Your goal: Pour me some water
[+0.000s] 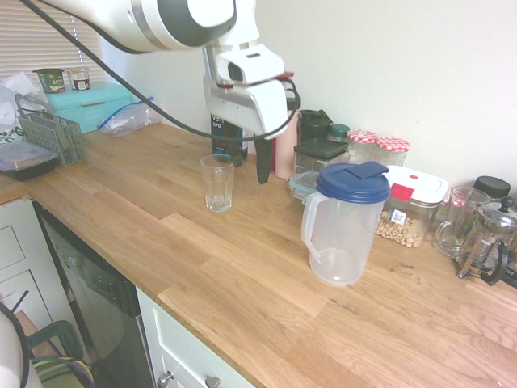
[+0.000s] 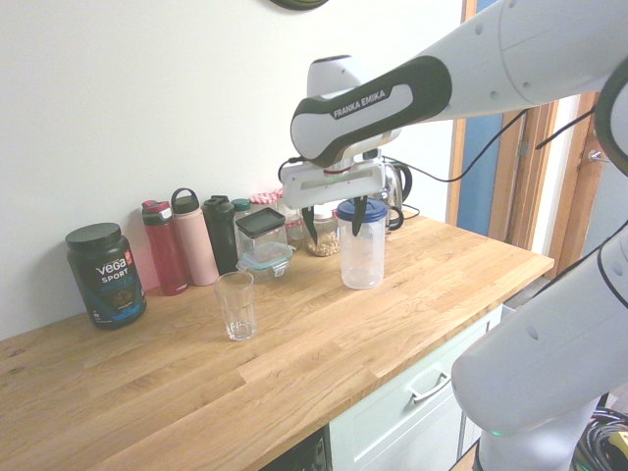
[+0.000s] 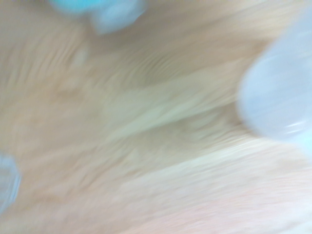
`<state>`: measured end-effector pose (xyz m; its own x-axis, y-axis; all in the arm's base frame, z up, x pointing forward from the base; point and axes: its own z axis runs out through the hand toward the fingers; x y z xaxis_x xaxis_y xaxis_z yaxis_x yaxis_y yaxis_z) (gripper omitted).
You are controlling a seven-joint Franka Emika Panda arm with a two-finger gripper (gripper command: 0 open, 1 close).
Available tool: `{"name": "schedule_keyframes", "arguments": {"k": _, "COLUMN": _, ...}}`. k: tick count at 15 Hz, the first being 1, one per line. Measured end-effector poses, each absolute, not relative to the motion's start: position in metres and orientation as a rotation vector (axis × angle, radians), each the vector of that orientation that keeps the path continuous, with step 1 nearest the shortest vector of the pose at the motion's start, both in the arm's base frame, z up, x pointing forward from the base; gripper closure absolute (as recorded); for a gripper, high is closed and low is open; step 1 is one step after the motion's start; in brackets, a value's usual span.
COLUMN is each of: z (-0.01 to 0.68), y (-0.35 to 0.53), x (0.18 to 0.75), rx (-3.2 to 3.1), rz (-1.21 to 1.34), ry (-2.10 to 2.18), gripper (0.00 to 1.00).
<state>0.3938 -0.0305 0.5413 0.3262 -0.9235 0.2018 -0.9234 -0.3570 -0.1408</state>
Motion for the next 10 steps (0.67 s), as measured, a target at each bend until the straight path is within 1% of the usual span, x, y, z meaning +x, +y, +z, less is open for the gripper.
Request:
{"name": "schedule_keyframes", "arguments": {"k": 3, "z": 0.547, "y": -0.050, "x": 0.383, "rx": -2.481, "rz": -0.377, "ry": 1.872, "gripper": 0.00}}
{"name": "schedule_keyframes", "arguments": {"k": 10, "z": 0.499, "y": -0.106, "x": 0.373, "rx": -2.439, "rz": -0.350, "ry": 1.893, "gripper": 0.00}}
